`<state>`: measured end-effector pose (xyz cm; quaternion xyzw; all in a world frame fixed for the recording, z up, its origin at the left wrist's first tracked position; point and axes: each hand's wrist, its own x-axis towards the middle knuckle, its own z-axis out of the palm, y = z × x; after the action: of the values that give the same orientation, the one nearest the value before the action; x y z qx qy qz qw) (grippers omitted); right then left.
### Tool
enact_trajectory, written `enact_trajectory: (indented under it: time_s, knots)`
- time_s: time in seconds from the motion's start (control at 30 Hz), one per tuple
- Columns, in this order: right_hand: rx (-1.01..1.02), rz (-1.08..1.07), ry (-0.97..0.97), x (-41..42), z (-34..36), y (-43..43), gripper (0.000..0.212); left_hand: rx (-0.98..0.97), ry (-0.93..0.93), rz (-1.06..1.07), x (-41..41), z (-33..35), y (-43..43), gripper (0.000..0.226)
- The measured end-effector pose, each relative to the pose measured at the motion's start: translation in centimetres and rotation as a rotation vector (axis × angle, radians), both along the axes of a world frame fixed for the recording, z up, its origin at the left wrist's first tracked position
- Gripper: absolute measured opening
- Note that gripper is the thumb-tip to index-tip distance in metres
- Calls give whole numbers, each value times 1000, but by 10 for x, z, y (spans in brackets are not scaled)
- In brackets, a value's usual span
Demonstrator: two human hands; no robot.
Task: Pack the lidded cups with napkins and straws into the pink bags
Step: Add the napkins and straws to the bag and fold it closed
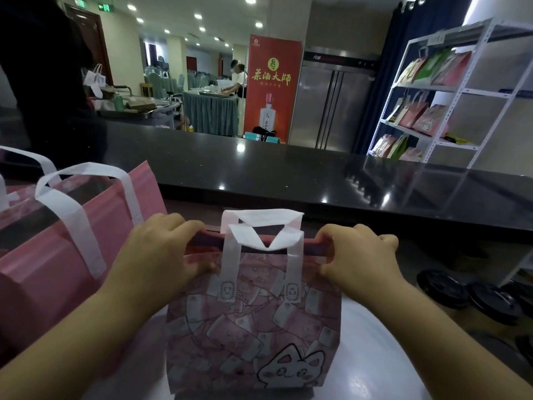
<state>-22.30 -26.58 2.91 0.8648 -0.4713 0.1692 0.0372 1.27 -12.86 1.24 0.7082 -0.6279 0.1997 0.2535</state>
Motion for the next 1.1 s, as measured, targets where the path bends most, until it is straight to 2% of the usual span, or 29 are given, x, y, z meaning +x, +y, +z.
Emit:
enact_trajectory:
  time_s: [0.17,0.3,0.43,0.53,0.6,0.7,0.8,0.97,1.03,1.1]
  knots:
    - [12,-21,-115,0,-10,5,30,-118,-2,68,-4,-7,1,45]
    - [32,23,-283,2,-17,12,40,-16,-8,-41,0,-6,-2,40]
    - [-12,62,-421,0,-25,17,70,64,263,-103,3,-7,-4,30]
    - [-82,105,-495,-4,-30,19,84,64,293,-98,6,-13,-6,29]
    - [-94,125,-540,-7,-31,18,81,71,292,-104,6,-14,-8,29]
    - [-69,134,-454,-10,-29,11,71,92,286,-121,7,-13,-11,27]
    - [52,122,-341,-14,-16,-2,79,110,268,-150,11,-14,-13,28]
    - [181,183,74,-10,14,-24,88,173,261,-191,14,-10,-15,28]
    - [228,187,128,-6,20,-29,81,191,267,-193,15,-8,-14,30]
    - [211,187,163,-3,21,-30,59,197,275,-198,16,-6,-12,32]
